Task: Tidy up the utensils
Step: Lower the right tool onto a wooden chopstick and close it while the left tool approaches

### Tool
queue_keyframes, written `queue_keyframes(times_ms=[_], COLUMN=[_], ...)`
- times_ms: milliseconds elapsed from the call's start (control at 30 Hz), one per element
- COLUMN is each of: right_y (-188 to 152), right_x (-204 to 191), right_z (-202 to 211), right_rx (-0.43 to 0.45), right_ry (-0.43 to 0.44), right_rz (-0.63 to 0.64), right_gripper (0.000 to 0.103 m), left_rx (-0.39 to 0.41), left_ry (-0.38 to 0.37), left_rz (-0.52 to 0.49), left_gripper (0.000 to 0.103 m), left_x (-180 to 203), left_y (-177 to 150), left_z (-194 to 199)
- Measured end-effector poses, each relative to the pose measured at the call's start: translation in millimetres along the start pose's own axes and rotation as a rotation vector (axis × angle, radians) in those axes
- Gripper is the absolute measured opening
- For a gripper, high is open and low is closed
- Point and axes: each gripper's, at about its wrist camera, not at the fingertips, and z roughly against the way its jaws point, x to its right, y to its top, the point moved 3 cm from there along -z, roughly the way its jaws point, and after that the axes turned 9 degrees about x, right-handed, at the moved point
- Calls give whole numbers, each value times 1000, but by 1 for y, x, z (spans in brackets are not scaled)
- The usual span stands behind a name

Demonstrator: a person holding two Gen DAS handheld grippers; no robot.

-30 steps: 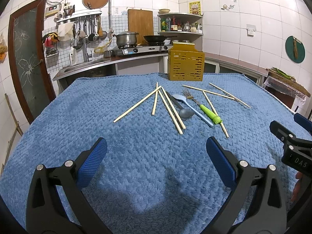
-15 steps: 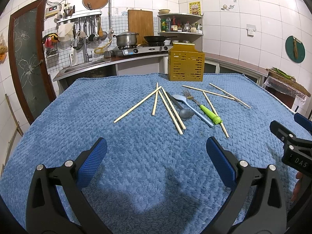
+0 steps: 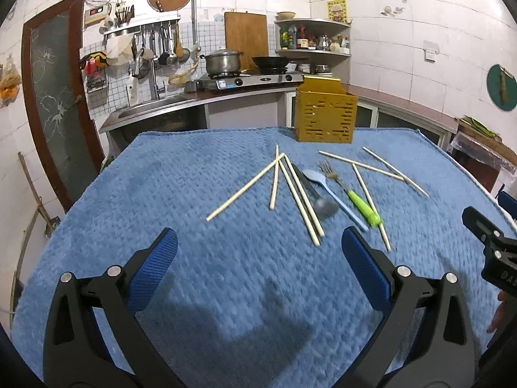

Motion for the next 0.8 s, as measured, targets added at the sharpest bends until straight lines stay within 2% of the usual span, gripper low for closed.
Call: queue_keyframes(times_ms=[100, 233, 333, 400, 533, 633, 700, 800], right_y=[14, 29, 37, 41, 46, 44, 41, 35], right_x=[1, 0, -1, 2, 12, 20, 25, 28], right_z=[-12, -27, -44, -57, -99, -134, -163, -191], right_rx=[1, 34, 45, 46, -8, -53, -95, -100], right_ry=[48, 73, 71, 60, 85, 65, 48, 29], right_rz=[-12, 38, 86, 94, 76, 69, 70, 98], right_gripper=[99, 99, 99, 99, 99, 99, 99, 99], left_rx=[-23, -51, -73, -58, -71, -94, -122, -172], left_ry=[-30, -13, -25, -48, -37, -5, -28, -42], left_rz=[27, 3, -8, -16, -58, -96, -107, -121], left_gripper=[98, 98, 98, 98, 98, 98, 98, 98], left_x=[-5, -6, -8, -10, -11, -13, -14, -16], left_y=[14, 31, 42, 50, 58, 59, 60, 58], left_z=[-11, -36, -60, -74, -109, -141, -162, -194])
